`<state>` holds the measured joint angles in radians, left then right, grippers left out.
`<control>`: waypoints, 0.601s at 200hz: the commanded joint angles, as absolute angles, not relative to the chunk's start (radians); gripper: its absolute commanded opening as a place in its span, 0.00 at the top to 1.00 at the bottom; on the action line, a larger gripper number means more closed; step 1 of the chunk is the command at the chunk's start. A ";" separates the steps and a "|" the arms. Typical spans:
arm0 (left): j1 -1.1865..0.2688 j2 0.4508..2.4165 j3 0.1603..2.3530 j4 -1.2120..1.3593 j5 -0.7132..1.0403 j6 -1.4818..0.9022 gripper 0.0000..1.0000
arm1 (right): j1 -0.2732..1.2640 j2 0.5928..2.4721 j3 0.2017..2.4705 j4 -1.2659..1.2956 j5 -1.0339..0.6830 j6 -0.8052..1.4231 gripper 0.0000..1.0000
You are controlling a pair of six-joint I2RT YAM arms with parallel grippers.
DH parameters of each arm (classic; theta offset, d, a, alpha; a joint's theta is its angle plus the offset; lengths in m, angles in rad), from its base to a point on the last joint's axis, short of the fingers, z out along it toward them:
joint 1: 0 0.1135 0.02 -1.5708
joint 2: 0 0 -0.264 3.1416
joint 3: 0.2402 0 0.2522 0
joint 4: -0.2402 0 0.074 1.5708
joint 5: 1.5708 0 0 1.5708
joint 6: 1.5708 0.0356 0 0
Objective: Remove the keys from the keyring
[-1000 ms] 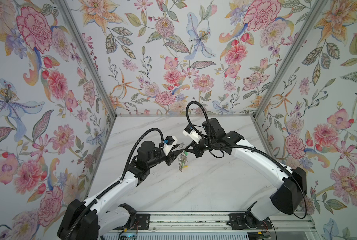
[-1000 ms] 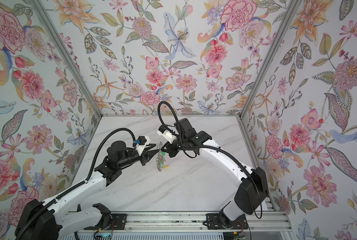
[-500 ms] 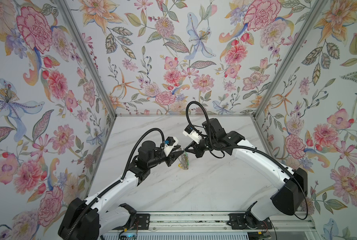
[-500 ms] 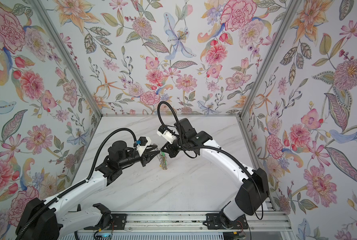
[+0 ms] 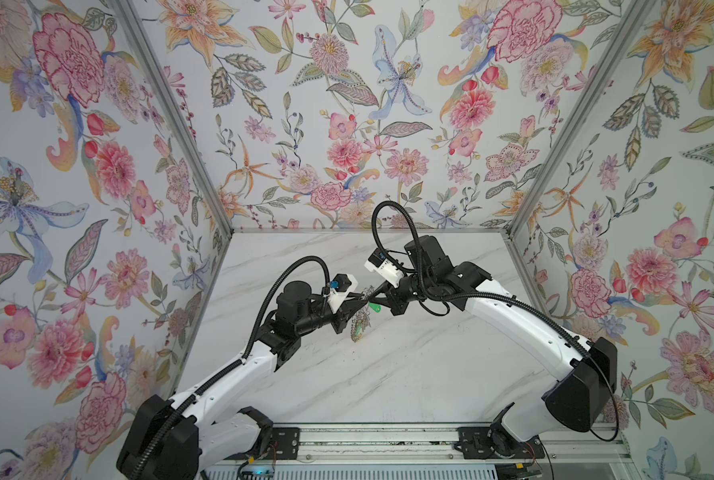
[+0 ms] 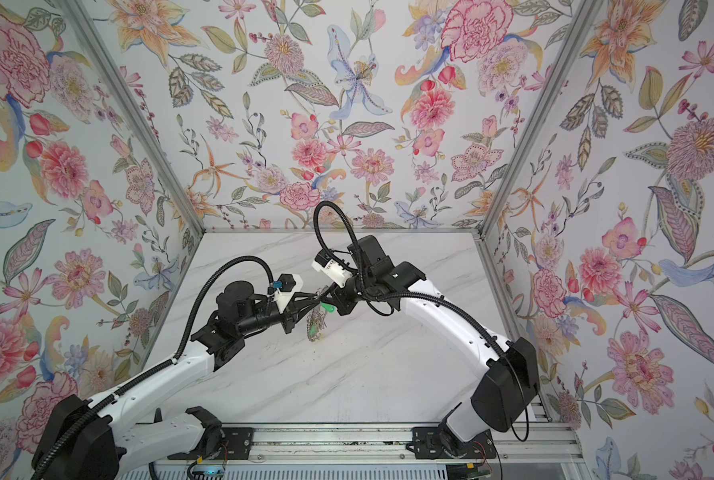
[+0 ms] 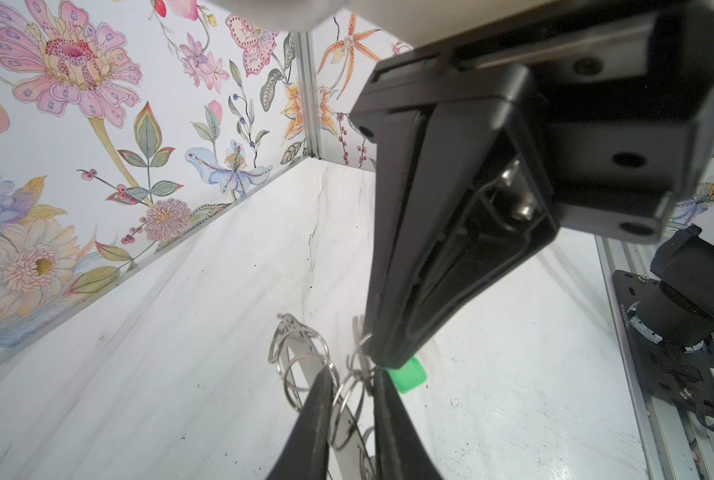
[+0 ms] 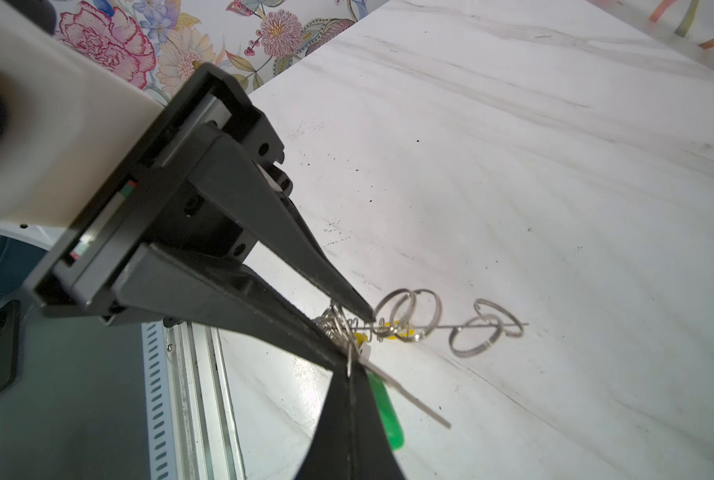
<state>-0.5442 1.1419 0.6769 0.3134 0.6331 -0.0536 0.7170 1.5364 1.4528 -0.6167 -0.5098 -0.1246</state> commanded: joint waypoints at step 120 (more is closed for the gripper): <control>-0.549 1.110 0.674 0.393 0.605 -0.078 1.00 | 0.600 1.530 1.417 -0.529 -0.704 0.048 1.00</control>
<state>-0.5446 1.1416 0.6861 0.3424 0.6201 -0.0639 0.6495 1.5372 1.4300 -0.5762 -0.6155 -0.0280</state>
